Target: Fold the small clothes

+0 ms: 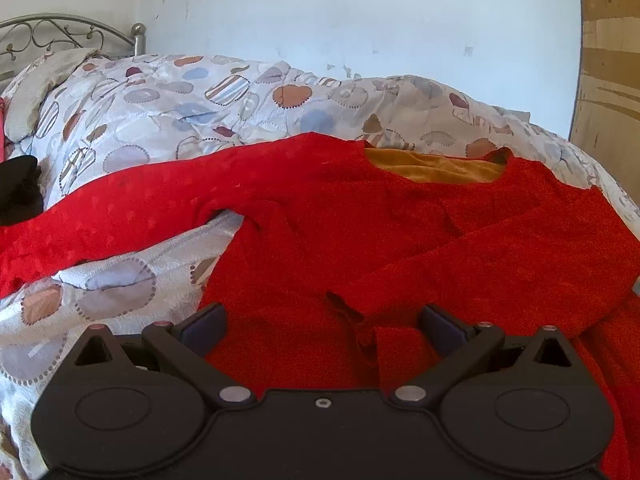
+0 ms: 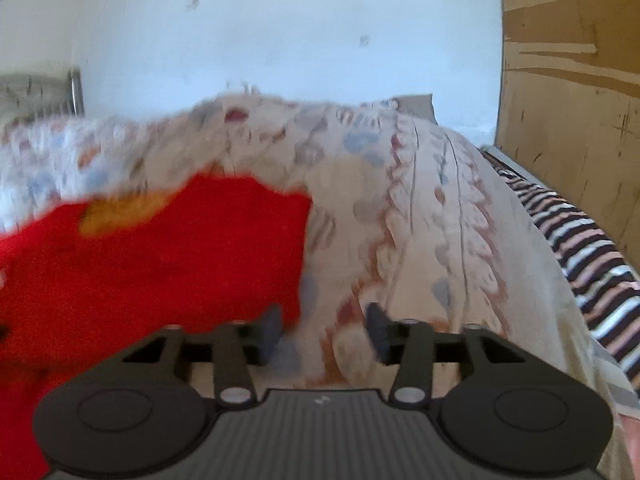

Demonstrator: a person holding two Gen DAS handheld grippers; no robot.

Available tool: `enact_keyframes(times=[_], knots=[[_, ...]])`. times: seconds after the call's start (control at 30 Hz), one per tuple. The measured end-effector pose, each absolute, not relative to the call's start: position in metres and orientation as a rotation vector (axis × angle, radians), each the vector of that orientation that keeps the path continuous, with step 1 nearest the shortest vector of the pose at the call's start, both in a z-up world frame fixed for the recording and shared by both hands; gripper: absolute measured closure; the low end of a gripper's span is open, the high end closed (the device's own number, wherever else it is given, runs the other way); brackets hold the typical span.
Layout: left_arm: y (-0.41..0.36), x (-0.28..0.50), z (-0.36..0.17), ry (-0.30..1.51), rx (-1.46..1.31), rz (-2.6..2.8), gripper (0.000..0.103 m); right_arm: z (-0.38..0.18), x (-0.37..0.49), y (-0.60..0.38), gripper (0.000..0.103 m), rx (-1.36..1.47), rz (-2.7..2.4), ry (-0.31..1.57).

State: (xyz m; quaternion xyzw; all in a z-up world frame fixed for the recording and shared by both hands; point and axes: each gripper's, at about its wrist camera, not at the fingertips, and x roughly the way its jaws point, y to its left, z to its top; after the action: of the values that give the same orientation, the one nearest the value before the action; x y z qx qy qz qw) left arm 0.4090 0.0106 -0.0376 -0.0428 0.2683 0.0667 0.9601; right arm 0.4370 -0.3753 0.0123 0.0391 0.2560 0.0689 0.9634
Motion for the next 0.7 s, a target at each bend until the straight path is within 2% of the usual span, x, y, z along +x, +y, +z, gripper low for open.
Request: enact_keyframes(times=[0.07, 0.23, 0.27, 0.3, 0.63, 0.67, 0.7], knots=[[0.011, 0.409, -0.038, 0.543, -0.088, 0.135, 0.000, 0.014, 0.456, -0.371, 0.028, 0.132, 0.188, 0.522], [0.014, 0.408, -0.035, 0.531, -0.112, 0.122, 0.000, 0.003, 0.512, -0.359, 0.030, 0.173, 0.181, 0.542], [0.015, 0.407, -0.033, 0.525, -0.121, 0.119, 0.000, 0.001, 0.519, -0.360, 0.058, 0.178, 0.172, 0.542], [0.016, 0.406, -0.032, 0.520, -0.129, 0.117, 0.000, -0.002, 0.523, -0.361, 0.091, 0.186, 0.165, 0.549], [0.009, 0.416, -0.037, 0.554, -0.081, 0.105, 0.000, -0.034, 0.533, -0.368, 0.091, 0.171, 0.077, 0.562], [0.009, 0.415, -0.037, 0.551, -0.085, 0.104, 0.000, -0.031, 0.530, -0.367, 0.086, 0.175, 0.082, 0.554], [0.010, 0.415, -0.037, 0.547, -0.092, 0.102, 0.000, -0.027, 0.524, -0.370, 0.076, 0.186, 0.082, 0.547]])
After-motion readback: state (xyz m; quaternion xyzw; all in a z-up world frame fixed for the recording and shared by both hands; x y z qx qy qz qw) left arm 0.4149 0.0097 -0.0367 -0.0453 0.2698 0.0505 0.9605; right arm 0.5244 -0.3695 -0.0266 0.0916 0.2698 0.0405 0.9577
